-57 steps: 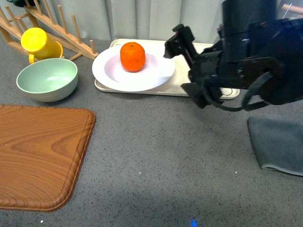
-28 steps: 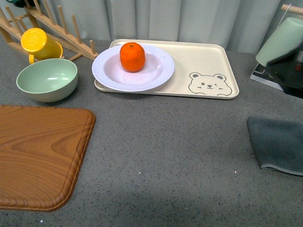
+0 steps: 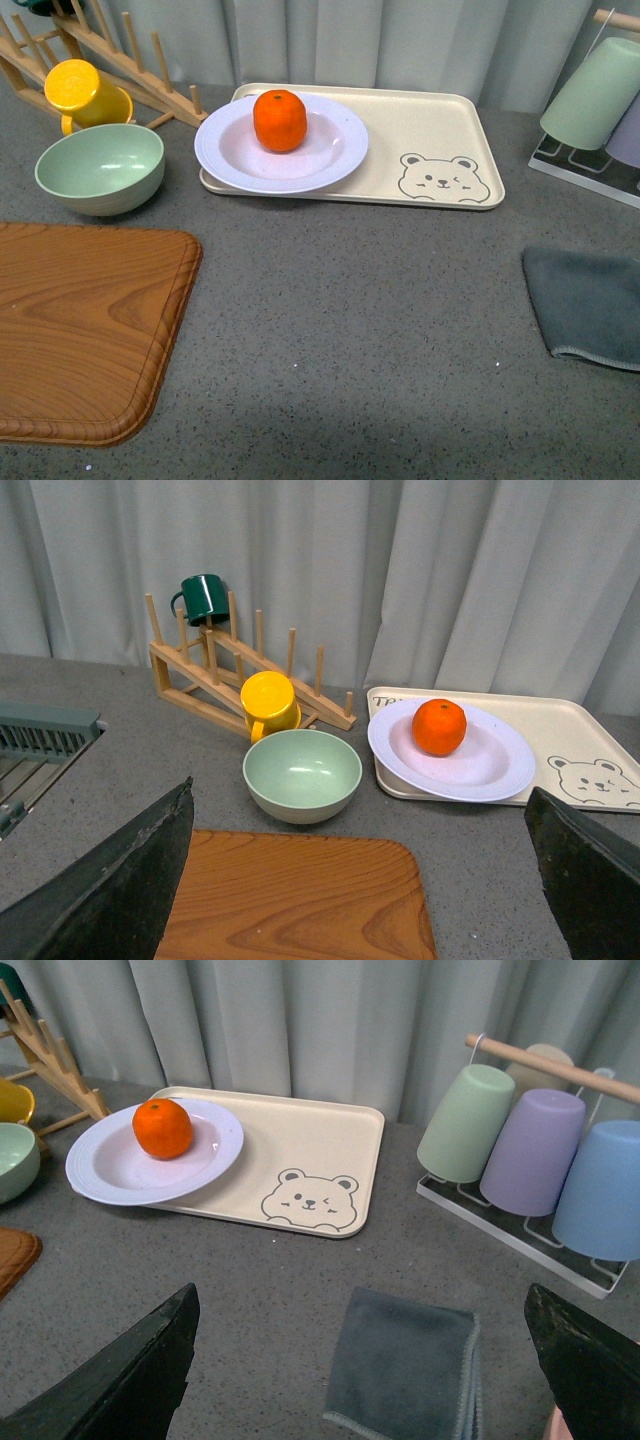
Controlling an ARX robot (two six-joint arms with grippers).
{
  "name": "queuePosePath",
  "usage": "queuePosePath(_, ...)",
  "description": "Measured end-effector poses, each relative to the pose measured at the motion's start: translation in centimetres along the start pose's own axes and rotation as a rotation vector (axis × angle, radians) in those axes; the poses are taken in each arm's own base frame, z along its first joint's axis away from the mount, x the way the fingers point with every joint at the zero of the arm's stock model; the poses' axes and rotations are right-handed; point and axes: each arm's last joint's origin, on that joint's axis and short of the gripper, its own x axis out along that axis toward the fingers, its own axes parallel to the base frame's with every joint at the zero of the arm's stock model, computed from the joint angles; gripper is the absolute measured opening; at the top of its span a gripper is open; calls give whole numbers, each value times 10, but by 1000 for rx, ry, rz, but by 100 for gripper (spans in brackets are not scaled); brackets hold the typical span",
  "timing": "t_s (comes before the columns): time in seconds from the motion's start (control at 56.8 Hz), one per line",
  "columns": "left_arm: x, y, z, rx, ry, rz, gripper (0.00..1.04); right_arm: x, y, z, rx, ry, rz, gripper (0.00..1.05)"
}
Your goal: Place orange and plate with both arms
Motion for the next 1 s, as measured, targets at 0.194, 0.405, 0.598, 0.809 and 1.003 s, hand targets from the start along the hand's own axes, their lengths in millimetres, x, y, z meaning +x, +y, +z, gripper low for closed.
queuePosePath(0.194,0,0,0,0,0,0,98,-12,1,-8,-39,-57,104,95)
queuePosePath(0.405,0,0,0,0,0,0,98,-13,1,-8,-34,-77,86,94)
queuePosePath(0.598,0,0,0,0,0,2,98,-19,-9,-11,35,-222,-213,59)
queuePosePath(0.809,0,0,0,0,0,0,98,-23,-8,-12,41,-222,-204,23)
queuePosePath(1.003,0,0,0,0,0,0,98,-27,-7,-13,42,-223,-205,1)
